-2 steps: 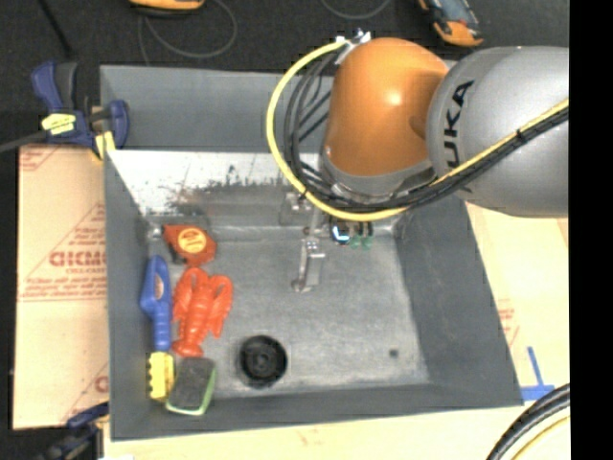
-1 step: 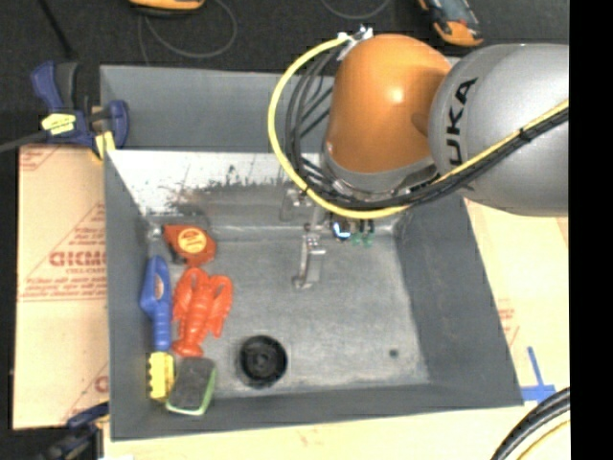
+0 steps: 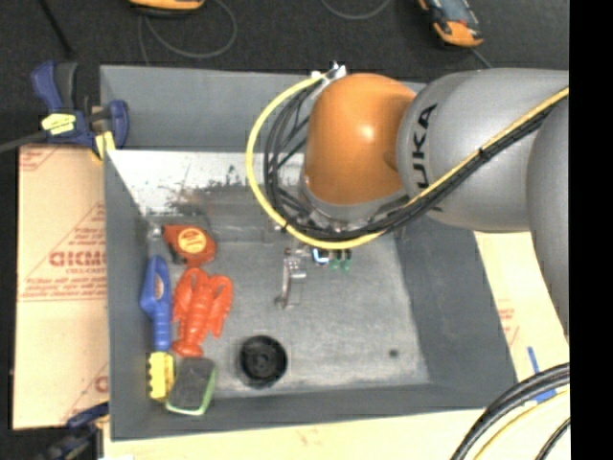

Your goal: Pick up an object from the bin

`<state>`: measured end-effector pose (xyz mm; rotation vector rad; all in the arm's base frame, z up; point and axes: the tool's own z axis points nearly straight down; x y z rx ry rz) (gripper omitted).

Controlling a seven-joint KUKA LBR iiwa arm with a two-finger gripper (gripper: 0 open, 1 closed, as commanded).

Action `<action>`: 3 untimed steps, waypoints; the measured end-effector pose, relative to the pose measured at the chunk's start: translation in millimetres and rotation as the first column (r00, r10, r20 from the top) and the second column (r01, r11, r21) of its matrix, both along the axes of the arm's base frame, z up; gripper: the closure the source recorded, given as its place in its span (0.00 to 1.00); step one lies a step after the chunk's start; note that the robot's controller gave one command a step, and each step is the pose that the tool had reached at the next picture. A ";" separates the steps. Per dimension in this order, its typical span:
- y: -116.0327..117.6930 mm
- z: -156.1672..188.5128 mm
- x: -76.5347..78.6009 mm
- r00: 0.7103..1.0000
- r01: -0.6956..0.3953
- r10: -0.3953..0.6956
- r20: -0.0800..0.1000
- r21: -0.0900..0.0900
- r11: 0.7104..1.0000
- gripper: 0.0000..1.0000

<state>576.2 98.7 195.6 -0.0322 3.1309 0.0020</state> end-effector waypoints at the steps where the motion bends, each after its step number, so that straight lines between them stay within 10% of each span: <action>1: 10.6 -59.4 -23.7 0.994 -0.112 0.112 -0.005 -0.002 0.994 0.00; 3: -25.9 -127.2 -69.4 0.999 -0.042 0.042 -0.007 0.006 0.999 0.00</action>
Offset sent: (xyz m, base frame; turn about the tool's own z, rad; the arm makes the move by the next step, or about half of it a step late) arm -0.0619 -0.0049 -0.1256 -0.1403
